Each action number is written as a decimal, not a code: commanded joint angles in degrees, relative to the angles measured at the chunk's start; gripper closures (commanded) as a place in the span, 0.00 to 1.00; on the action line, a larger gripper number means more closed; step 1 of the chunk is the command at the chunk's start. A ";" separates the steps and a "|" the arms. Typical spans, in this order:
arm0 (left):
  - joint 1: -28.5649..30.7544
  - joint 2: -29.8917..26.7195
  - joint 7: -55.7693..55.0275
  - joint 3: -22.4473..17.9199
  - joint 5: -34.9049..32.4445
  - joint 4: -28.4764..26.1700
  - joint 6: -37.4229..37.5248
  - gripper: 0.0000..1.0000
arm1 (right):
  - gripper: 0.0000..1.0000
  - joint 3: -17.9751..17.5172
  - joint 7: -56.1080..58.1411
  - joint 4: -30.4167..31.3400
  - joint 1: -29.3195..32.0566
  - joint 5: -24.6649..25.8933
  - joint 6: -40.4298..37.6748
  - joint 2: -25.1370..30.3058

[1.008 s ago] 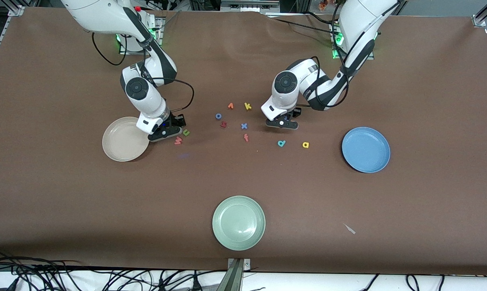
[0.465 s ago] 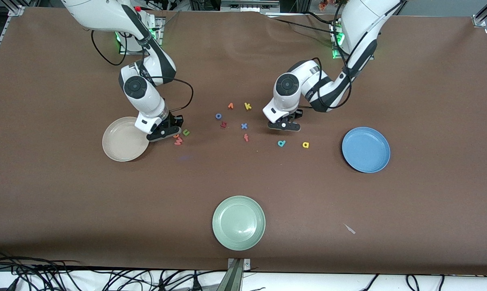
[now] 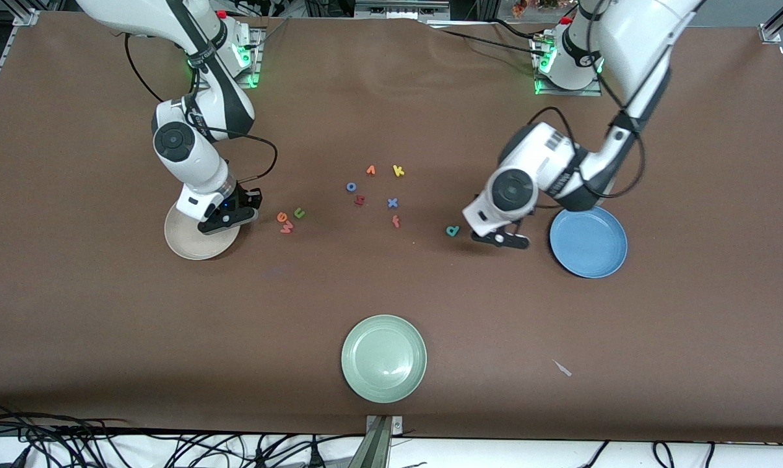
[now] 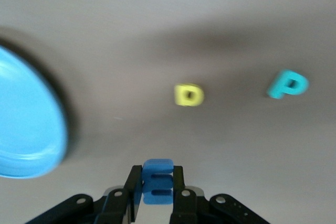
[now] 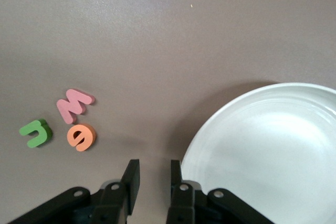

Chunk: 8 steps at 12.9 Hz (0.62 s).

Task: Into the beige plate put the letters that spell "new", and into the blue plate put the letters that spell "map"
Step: 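Place the E on the blue plate while the right gripper grasps the 9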

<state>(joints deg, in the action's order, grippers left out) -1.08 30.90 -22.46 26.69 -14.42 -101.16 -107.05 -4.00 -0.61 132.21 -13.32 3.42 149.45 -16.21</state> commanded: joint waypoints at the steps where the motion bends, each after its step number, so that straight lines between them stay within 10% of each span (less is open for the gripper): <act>1: 6.50 -0.05 11.16 0.38 1.42 0.79 1.84 0.95 | 0.47 -2.14 -4.21 -1.87 -0.48 -0.08 0.06 -1.98; 6: 16.01 0.74 28.16 -0.41 -1.73 0.09 2.19 0.93 | 0.40 -3.82 -6.51 -4.16 -1.44 0.27 4.35 -7.17; 8: 16.46 3.02 28.17 -0.41 -2.80 0.52 1.41 0.71 | 0.40 -3.82 -6.51 -4.24 -2.06 0.36 5.68 -8.13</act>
<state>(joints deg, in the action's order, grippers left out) 15.53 32.03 4.66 25.78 -15.71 -101.03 -105.58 -7.55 -6.30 128.94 -14.99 3.42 153.79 -22.93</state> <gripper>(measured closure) 0.727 0.401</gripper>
